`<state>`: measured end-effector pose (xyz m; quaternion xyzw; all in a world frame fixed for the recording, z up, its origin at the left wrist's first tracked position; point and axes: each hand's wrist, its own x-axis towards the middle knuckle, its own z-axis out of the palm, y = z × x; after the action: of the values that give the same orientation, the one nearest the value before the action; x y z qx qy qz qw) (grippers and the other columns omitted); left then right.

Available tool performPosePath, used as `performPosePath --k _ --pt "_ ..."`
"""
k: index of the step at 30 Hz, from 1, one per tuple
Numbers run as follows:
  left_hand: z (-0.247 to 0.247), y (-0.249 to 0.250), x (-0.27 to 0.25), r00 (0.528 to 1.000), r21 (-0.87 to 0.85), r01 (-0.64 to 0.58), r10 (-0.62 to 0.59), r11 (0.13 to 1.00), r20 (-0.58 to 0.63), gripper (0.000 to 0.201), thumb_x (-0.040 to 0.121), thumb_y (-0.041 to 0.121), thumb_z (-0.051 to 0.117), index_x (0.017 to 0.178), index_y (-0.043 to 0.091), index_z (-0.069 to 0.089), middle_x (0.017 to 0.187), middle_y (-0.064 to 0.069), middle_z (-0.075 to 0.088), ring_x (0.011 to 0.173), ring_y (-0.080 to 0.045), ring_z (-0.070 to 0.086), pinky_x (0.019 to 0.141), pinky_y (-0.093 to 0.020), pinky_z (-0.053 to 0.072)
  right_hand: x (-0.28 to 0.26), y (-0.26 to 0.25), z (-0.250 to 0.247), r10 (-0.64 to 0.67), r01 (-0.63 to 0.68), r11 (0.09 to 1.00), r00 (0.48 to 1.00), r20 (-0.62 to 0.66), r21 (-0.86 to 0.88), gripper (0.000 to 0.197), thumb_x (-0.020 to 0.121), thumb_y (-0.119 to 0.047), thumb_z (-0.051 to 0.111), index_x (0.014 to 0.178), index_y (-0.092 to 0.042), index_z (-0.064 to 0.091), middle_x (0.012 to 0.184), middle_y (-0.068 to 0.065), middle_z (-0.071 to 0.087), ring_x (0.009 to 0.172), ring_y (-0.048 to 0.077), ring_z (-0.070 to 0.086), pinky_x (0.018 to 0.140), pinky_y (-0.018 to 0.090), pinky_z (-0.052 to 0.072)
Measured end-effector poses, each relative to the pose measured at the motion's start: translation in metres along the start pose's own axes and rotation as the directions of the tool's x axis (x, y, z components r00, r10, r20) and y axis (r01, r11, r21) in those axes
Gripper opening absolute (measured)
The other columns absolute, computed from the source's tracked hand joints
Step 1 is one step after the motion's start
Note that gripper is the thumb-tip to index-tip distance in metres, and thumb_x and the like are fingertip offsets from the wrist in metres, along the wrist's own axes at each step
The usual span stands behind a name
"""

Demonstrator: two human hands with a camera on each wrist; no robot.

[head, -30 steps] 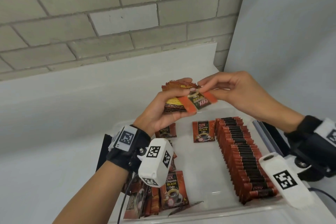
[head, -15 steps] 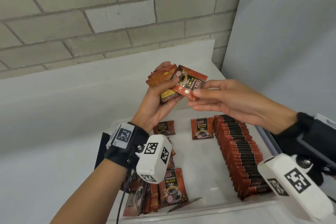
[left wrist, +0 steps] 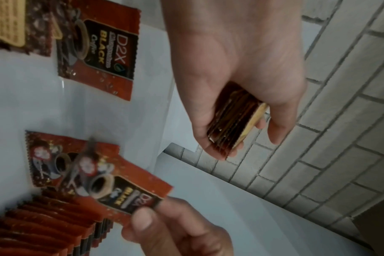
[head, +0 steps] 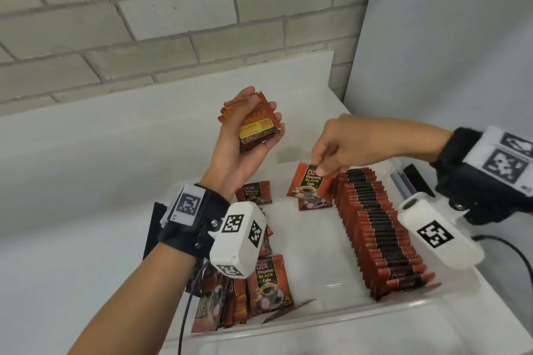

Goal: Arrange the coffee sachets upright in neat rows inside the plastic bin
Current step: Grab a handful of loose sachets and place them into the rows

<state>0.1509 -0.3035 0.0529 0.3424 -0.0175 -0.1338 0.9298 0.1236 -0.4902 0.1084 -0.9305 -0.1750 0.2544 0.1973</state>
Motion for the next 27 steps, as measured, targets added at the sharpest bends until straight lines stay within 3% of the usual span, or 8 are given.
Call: performPosePath --k 5,7,11,14,16,19,21,27 --pt "0.000 0.001 0.000 1.000 0.025 0.011 -0.011 1.000 -0.014 0.012 0.088 0.014 0.057 0.098 0.021 0.060 0.093 -0.012 0.063 0.081 -0.023 0.061 0.077 -0.033 0.051 0.011 -0.009 0.022 -0.001 0.021 0.967 0.997 0.081 -0.255 0.014 0.086 -0.021 0.070 0.099 -0.015 0.075 0.090 0.003 0.075 0.081 0.024 0.071 0.081 0.034 0.056" --pt "0.000 0.001 0.000 1.000 0.025 0.017 -0.016 1.000 -0.017 0.011 0.091 0.014 0.056 0.098 0.021 0.060 0.094 -0.012 0.062 0.081 -0.023 0.061 0.076 -0.034 0.052 0.015 -0.008 0.029 -0.001 0.035 0.951 0.994 0.111 -0.307 0.013 0.085 -0.019 0.071 0.096 -0.014 0.076 0.086 0.005 0.074 0.080 0.026 0.070 0.081 0.037 0.056" --pt "0.001 0.001 -0.001 1.000 0.025 0.023 -0.023 0.999 -0.014 0.012 0.088 0.015 0.057 0.099 0.020 0.060 0.093 -0.012 0.063 0.081 -0.023 0.061 0.075 -0.034 0.052 0.016 -0.007 0.034 -0.007 0.034 0.933 0.997 0.075 -0.359 0.013 0.085 -0.014 0.071 0.096 -0.011 0.076 0.068 -0.004 0.058 0.073 0.023 0.064 0.072 0.031 0.053" --pt "0.002 0.000 -0.001 0.999 0.041 0.035 -0.034 0.999 -0.020 0.010 0.091 0.018 0.057 0.100 0.021 0.060 0.093 -0.012 0.064 0.082 -0.024 0.061 0.076 -0.034 0.053 0.015 -0.009 0.034 -0.018 0.030 0.914 0.999 0.034 -0.404 0.009 0.086 -0.012 0.067 0.092 -0.008 0.073 0.079 0.001 0.055 0.068 0.019 0.055 0.055 0.023 0.040" --pt "0.002 0.000 -0.001 0.998 0.050 0.049 -0.047 0.998 -0.031 0.011 0.092 0.022 0.058 0.103 0.020 0.059 0.094 -0.012 0.066 0.082 -0.024 0.062 0.075 -0.035 0.053 0.015 -0.009 0.033 -0.013 0.013 0.898 1.000 0.003 -0.440 0.008 0.087 -0.010 0.064 0.089 -0.006 0.070 0.086 0.005 0.053 0.075 0.025 0.057 0.053 0.024 0.035" --pt "0.002 0.000 -0.001 0.998 0.054 0.060 -0.058 0.997 -0.038 0.018 0.091 0.023 0.060 0.108 0.019 0.057 0.093 -0.012 0.066 0.083 -0.024 0.062 0.074 -0.035 0.053 0.013 -0.012 0.034 -0.018 0.009 0.887 1.000 -0.015 -0.461 0.034 0.085 -0.002 0.059 0.057 -0.010 0.042 0.066 0.002 0.035 0.057 0.021 0.041 0.048 0.027 0.027" --pt "0.002 0.000 -0.001 0.997 0.051 0.062 -0.060 0.997 -0.040 0.020 0.091 0.023 0.060 0.110 0.018 0.056 0.093 -0.012 0.066 0.082 -0.024 0.062 0.074 -0.035 0.053 0.011 -0.016 0.033 -0.027 0.020 0.881 1.000 -0.009 -0.472 0.044 0.085 0.001 0.057 0.053 -0.014 0.030 0.062 0.002 0.028 0.052 0.016 0.031 0.047 0.027 0.024" --pt "0.001 0.000 0.000 0.998 0.022 0.065 -0.064 0.998 -0.023 0.025 0.091 0.022 0.059 0.114 0.018 0.054 0.095 -0.013 0.064 0.084 -0.025 0.061 0.077 -0.036 0.053 0.014 -0.013 0.033 0.013 -0.024 0.883 1.000 -0.026 -0.468 0.029 0.085 -0.003 0.061 0.062 -0.011 0.046 0.069 0.000 0.034 0.058 0.018 0.039 0.048 0.026 0.028"
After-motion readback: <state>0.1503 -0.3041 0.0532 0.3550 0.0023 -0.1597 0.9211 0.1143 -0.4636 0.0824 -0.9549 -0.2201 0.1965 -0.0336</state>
